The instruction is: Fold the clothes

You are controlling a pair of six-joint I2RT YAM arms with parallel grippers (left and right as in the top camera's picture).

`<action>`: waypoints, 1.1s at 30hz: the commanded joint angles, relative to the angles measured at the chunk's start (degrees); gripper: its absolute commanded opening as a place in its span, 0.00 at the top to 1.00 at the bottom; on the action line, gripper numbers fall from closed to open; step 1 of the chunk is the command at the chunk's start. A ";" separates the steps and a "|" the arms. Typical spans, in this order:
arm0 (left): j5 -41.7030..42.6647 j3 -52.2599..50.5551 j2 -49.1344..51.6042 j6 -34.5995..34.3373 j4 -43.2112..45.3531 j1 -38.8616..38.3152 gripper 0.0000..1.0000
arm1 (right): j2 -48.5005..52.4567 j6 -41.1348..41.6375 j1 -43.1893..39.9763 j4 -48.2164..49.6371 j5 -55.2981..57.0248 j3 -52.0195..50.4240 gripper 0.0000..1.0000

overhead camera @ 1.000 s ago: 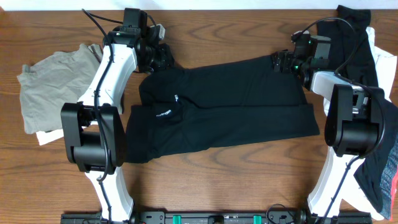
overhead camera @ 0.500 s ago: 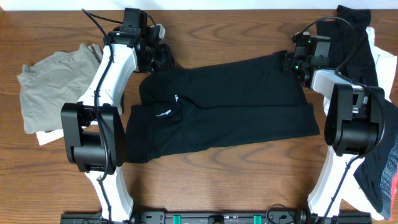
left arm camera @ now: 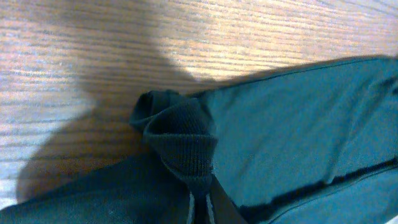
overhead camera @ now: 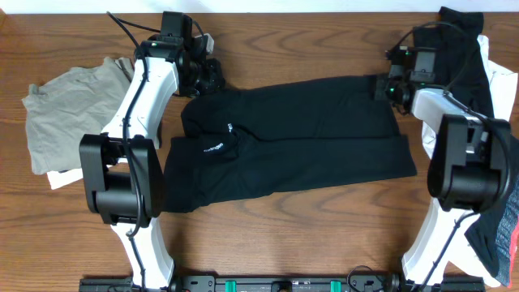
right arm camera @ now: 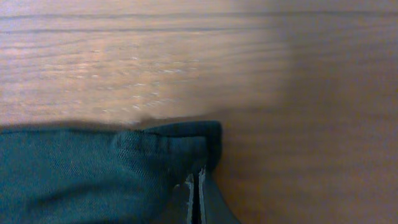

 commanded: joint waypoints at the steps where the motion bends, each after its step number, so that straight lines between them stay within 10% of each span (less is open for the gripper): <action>1: -0.74 0.31 -5.16 0.28 -1.22 0.24 0.94 | -6.47 0.35 -2.03 -1.20 3.93 -0.07 0.99; 33: -3.82 -0.57 -14.49 0.33 -37.29 1.31 0.94 | -20.31 -0.07 -3.72 -47.34 13.97 -0.07 0.99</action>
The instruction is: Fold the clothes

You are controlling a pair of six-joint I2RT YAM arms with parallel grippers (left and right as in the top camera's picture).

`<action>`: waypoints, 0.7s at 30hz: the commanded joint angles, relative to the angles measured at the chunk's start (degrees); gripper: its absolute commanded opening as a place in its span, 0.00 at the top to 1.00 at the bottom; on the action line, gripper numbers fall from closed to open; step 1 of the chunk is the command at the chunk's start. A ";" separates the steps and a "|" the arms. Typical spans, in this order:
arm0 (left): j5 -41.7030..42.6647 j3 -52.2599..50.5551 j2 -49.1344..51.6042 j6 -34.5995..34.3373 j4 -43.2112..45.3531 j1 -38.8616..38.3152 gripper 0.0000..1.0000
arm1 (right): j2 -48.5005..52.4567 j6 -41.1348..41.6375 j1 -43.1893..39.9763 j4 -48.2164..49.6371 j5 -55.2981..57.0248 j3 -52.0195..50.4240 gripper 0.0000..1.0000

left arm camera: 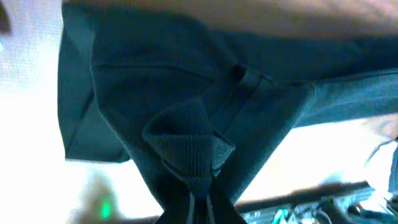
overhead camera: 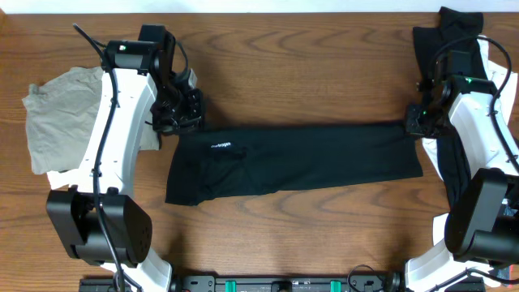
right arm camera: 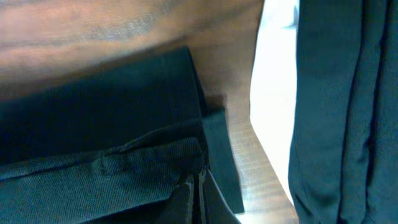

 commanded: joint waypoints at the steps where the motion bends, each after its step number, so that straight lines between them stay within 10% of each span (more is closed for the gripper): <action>1: -0.94 -1.11 -0.13 0.33 -1.84 0.28 0.94 | -1.46 0.00 -0.26 -0.90 2.10 0.04 0.98; 21: 0.15 -17.90 -0.13 -0.09 0.37 -2.89 0.94 | -1.44 0.00 -0.22 1.18 2.08 0.04 0.96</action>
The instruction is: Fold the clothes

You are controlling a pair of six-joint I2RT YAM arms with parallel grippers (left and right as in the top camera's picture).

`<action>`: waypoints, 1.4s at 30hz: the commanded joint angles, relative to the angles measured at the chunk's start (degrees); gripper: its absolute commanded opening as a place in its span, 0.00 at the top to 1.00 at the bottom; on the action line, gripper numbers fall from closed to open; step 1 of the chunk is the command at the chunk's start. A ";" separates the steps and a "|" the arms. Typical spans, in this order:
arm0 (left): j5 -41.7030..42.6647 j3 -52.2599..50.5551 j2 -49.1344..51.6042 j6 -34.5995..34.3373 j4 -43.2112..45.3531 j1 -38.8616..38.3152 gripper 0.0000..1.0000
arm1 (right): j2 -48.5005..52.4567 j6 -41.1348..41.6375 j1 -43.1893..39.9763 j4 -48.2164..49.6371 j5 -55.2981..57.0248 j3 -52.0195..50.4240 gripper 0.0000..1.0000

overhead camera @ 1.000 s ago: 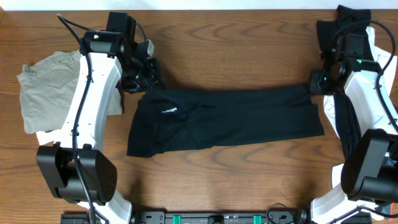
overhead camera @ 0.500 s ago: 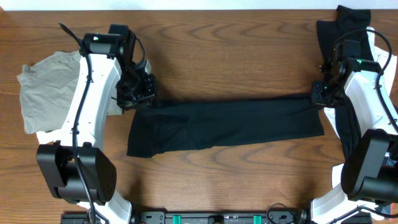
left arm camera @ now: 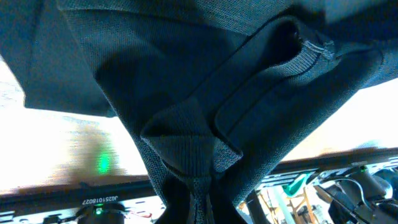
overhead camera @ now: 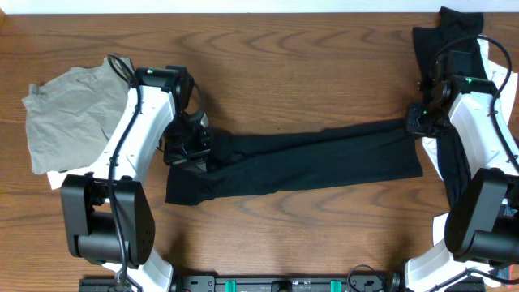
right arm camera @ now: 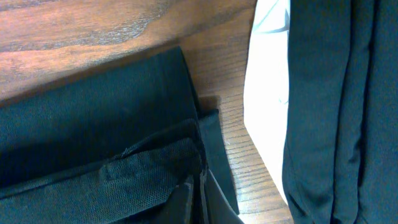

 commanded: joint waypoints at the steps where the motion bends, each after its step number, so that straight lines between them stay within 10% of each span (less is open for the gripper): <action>1: -0.11 -1.55 -0.13 -0.04 -0.35 -0.11 0.94 | -1.44 0.00 -0.22 0.07 1.22 0.04 0.96; 7: -0.11 -1.62 -0.13 -0.04 -0.42 -0.11 0.73 | -1.44 0.00 -0.22 -0.02 1.20 0.02 0.96; 34: -0.15 -1.99 -0.11 -0.70 14.51 -0.11 0.71 | -1.44 0.00 -0.22 -3.13 1.25 -0.24 0.87; 42: -0.13 -4.20 -0.11 -0.70 14.36 -0.11 0.71 | -0.76 1.79 -2.86 -3.93 2.05 -2.97 0.46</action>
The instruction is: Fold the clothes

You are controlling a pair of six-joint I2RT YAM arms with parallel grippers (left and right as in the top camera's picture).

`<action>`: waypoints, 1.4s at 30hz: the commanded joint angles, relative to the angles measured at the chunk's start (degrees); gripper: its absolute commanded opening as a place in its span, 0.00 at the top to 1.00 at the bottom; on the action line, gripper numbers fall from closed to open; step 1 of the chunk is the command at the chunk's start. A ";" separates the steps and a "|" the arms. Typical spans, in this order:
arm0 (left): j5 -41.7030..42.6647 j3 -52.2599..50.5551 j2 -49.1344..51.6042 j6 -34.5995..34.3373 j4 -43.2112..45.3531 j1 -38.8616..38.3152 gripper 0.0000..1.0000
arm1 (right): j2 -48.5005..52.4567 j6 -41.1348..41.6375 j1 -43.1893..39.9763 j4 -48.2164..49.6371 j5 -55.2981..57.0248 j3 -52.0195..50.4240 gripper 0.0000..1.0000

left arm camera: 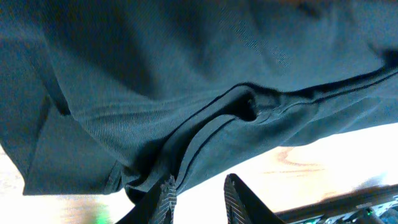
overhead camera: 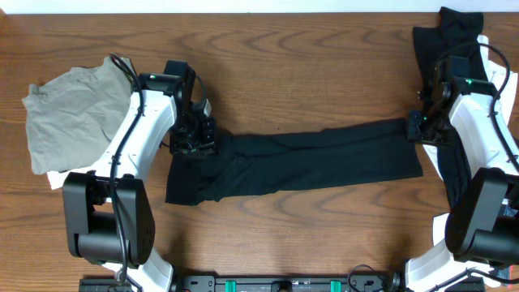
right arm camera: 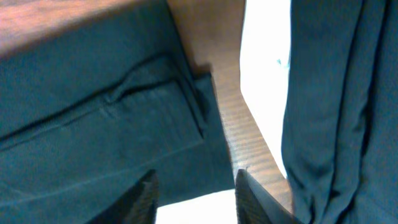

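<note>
Black trousers (overhead camera: 308, 158) lie folded lengthwise in a long strip across the middle of the wooden table. My left gripper (overhead camera: 195, 138) hovers over their left, waistband end, open, with the dark cloth (left arm camera: 186, 93) just beyond its fingers (left arm camera: 166, 198). My right gripper (overhead camera: 418, 126) sits at the strip's right, upper corner, also open, with the hem (right arm camera: 124, 106) lying flat beyond its fingers (right arm camera: 144, 198). Nothing is held by either one.
A crumpled khaki garment (overhead camera: 69, 109) lies at the far left on something white. A pile of dark clothes (overhead camera: 462, 49) and white cloth (right arm camera: 264, 87) runs along the right edge, close to my right arm.
Both grippers have opened and let go of the trousers. The left end now lies on the table by the left gripper; the right corner lies flat. Neither arm moved far.
The trousers lay spread wide, each gripper shut on a far corner. Then the far edge was brought over the near half, making a narrow strip. My left gripper then held its end lower over the strip. Now both have released.
</note>
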 commanded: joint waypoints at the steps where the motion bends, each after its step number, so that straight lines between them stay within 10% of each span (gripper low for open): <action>1: -0.11 -1.55 -0.11 -0.50 -0.31 -0.09 0.71 | -0.44 0.70 -2.69 0.90 0.44 -2.27 0.43; 16: -0.07 -1.73 -0.11 -1.01 -1.64 -0.09 0.71 | 12.72 -3.61 -5.70 7.08 -15.76 -7.52 0.34; 23: -0.07 -1.73 -0.11 -1.01 -1.95 -0.09 0.71 | 18.03 -6.88 -5.29 7.85 -24.37 -7.50 0.98; 42: -0.09 -1.66 -9.99 -0.92 -3.10 0.02 0.75 | 0.61 -1.42 -9.09 -2.49 -7.54 5.05 0.99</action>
